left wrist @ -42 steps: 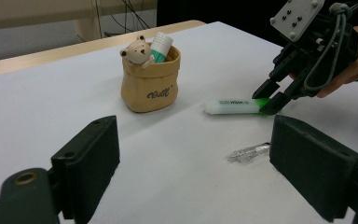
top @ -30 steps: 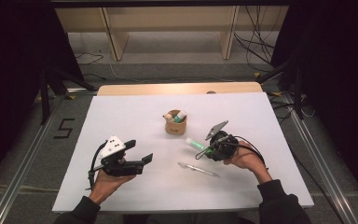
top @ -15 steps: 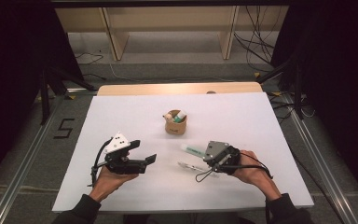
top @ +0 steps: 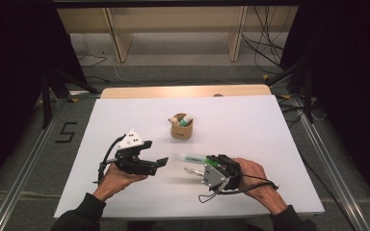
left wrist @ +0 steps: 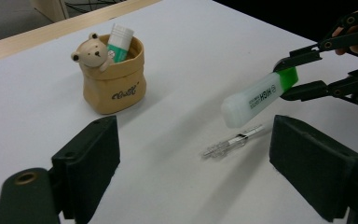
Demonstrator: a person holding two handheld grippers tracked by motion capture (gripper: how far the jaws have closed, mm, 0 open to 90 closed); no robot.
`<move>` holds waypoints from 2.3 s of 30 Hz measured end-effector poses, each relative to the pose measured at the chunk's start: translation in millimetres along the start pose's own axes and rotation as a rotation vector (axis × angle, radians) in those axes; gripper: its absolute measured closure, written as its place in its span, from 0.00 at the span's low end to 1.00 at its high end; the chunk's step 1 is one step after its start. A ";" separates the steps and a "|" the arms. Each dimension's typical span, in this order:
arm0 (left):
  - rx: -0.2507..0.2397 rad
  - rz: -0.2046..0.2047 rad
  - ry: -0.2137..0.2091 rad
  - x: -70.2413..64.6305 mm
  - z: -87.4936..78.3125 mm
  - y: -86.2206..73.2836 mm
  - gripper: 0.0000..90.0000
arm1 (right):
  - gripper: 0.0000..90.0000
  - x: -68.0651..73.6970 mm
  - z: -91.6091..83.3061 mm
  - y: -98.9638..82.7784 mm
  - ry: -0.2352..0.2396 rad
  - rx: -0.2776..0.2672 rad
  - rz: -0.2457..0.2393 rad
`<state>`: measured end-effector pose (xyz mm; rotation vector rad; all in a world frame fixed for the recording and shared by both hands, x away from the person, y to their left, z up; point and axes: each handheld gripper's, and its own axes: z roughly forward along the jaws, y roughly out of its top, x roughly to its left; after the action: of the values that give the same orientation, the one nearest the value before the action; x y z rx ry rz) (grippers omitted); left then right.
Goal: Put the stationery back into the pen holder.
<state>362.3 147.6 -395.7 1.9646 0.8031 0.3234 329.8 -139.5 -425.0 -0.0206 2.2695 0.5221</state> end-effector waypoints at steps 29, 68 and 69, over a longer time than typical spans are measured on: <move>0.320 0.240 -0.153 -32.7 61.1 28.3 0.27 | 0.75 42.6 8.2 13.5 -0.257 0.008 -0.480; 0.498 0.375 -0.285 -45.6 87.8 29.8 0.65 | 0.75 63.5 9.7 19.4 -0.319 -0.006 -0.697; 0.501 0.375 -0.287 -45.6 88.1 29.7 0.66 | 0.75 63.6 9.7 19.4 -0.316 -0.008 -0.699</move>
<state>386.5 48.1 -410.6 2.5647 0.3418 0.0499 289.4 -108.6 -469.0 -0.6621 1.7934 0.1425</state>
